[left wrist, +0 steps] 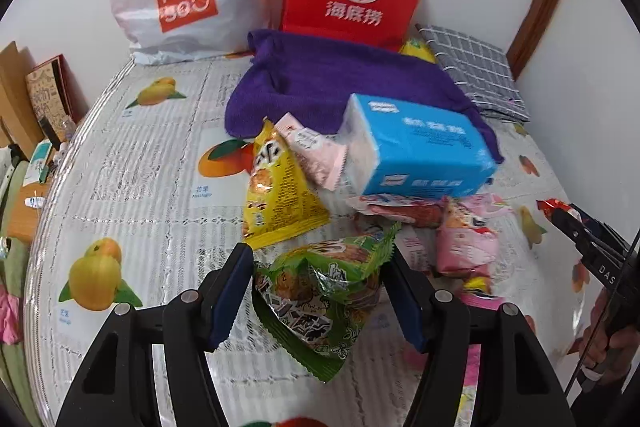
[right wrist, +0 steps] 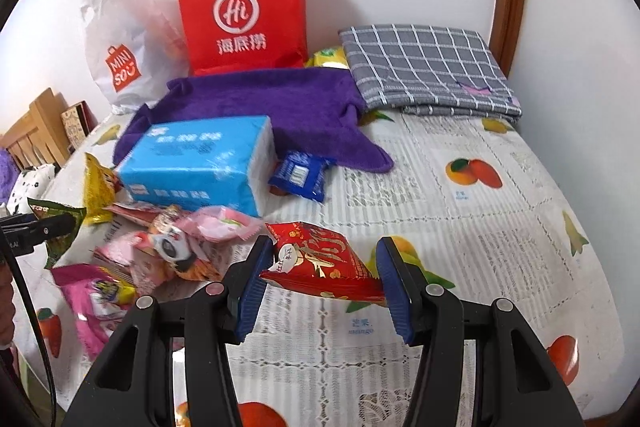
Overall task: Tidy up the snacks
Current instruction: 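Grasp the green snack bag with the left gripper while the right gripper carries the red packet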
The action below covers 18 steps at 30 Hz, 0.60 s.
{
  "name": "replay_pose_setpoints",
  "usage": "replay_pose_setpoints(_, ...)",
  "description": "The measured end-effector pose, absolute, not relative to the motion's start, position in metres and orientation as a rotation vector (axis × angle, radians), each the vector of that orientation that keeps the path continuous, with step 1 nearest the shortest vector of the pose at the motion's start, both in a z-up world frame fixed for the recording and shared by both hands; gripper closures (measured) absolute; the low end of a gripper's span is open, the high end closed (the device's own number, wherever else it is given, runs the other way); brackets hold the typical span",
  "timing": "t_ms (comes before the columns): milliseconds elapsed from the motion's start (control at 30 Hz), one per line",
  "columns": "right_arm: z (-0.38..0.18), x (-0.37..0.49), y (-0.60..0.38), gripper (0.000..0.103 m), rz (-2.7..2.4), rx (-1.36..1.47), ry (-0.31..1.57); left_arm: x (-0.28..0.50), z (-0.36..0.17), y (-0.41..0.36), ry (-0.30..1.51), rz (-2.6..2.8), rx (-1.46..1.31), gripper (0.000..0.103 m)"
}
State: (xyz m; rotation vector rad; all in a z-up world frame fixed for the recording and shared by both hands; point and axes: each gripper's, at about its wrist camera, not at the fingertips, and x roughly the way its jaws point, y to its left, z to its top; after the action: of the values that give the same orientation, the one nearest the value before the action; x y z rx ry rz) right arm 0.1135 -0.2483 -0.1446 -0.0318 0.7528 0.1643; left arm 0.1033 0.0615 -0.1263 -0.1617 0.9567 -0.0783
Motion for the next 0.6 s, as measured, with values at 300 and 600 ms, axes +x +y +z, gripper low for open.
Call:
replay_pose_setpoints(300, -0.111, 0.102, -0.233, 0.05, 0.197, -0.02, 0.713, 0.098, -0.084, 0.043, 0.897, -0.147, -0.165, 0.039)
replay_pose_setpoints(600, -0.081, 0.108, -0.219, 0.05, 0.227, -0.005, 0.674, 0.112, -0.052, 0.026, 0.856, -0.178, -0.15, 0.039)
